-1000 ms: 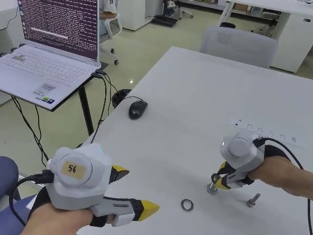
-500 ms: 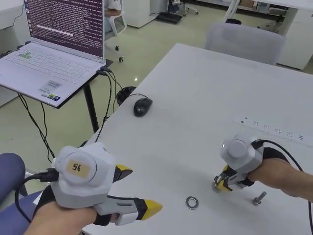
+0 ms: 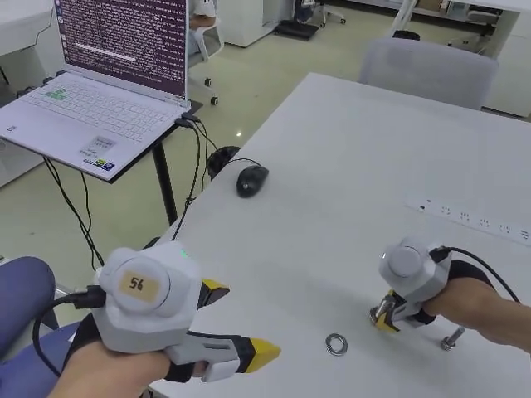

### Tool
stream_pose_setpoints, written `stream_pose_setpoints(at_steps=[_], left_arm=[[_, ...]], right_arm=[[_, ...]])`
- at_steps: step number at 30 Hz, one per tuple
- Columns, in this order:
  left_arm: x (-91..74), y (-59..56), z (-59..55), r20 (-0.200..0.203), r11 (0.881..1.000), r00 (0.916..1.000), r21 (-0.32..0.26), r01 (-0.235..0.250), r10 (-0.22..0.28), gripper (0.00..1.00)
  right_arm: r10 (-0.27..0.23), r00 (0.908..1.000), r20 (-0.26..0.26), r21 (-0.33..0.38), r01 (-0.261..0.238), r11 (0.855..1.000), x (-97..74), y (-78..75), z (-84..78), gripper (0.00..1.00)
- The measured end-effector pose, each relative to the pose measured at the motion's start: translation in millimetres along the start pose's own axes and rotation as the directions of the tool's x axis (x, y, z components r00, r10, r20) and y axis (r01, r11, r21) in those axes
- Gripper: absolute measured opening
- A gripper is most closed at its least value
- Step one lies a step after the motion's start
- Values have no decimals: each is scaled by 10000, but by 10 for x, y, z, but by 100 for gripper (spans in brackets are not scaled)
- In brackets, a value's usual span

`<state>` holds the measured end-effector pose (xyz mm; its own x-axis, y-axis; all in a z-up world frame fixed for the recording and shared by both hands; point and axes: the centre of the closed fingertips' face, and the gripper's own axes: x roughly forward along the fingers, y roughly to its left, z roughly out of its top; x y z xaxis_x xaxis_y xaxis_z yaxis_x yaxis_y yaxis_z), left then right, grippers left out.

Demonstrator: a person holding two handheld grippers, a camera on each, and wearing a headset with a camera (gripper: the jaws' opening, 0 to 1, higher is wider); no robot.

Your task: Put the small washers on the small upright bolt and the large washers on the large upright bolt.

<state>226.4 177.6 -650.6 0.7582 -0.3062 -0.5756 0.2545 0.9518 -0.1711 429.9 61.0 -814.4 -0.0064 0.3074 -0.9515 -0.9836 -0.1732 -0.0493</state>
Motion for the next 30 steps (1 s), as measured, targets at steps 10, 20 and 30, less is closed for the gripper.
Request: stream_pose_setpoints(at_steps=[10,20,30], left_arm=[[5,14,61,101,9999,9999,115,19,-20,63],[12,1,108,172,9996,9998,252,109,-114,63],[2,-42,86,238,9997,9996,192,153,-157,63]], right_arm=[[-190,9990,393,559,168,9983,-148,44,-11,27],[-682,9943,822,814,615,9948,-314,205,-17,28],[-655,9920,1075,1645,473,9852,-271,466,-147,28]])
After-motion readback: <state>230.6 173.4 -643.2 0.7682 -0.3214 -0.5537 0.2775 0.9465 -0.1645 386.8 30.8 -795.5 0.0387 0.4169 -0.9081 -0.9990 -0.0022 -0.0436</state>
